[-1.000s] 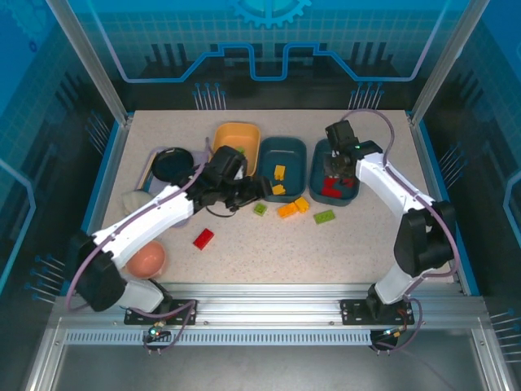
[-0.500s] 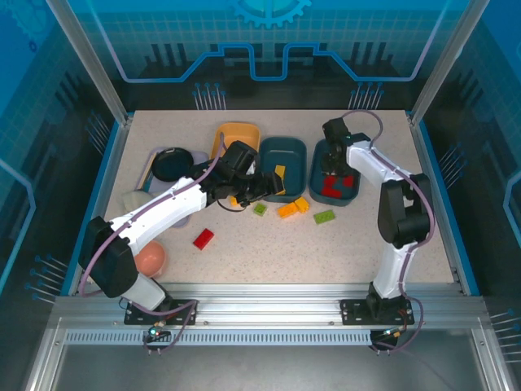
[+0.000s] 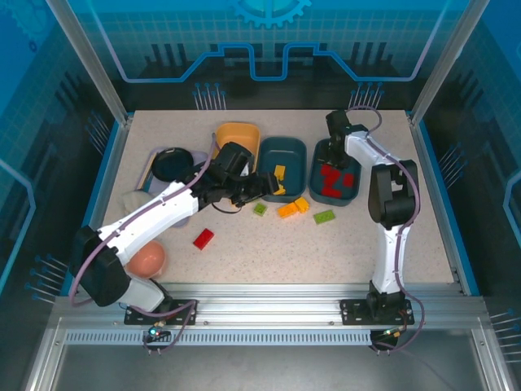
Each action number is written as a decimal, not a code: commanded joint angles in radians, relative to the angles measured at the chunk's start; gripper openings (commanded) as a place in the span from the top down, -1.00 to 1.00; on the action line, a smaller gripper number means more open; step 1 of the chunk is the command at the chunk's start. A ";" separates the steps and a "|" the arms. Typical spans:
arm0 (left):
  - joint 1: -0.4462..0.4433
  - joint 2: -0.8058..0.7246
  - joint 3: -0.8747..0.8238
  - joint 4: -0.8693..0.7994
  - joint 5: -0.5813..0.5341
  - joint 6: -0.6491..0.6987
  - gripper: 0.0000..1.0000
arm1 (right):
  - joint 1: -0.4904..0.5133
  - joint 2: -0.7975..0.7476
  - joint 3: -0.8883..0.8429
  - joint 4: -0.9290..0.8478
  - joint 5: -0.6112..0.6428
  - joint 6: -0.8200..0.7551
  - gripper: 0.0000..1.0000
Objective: Sort the legos into containers by color
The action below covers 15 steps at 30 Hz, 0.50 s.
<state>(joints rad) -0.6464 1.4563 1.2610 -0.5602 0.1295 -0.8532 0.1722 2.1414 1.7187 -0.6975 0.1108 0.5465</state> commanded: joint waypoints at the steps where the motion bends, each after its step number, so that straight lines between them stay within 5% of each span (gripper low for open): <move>1: 0.001 -0.031 -0.013 -0.057 -0.027 0.042 -0.49 | -0.016 -0.075 0.012 -0.020 -0.015 0.018 -0.16; 7: 0.000 0.074 0.130 -0.127 0.040 0.216 -0.47 | -0.004 -0.329 -0.121 -0.004 0.005 -0.002 -0.27; 15: -0.119 0.386 0.380 -0.199 0.045 0.470 -0.36 | 0.043 -0.862 -0.587 0.038 -0.009 -0.034 -0.25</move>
<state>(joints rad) -0.7136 1.7584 1.5776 -0.6949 0.1650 -0.5289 0.1932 1.3788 1.2446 -0.6376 0.1215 0.5339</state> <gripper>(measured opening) 0.683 0.622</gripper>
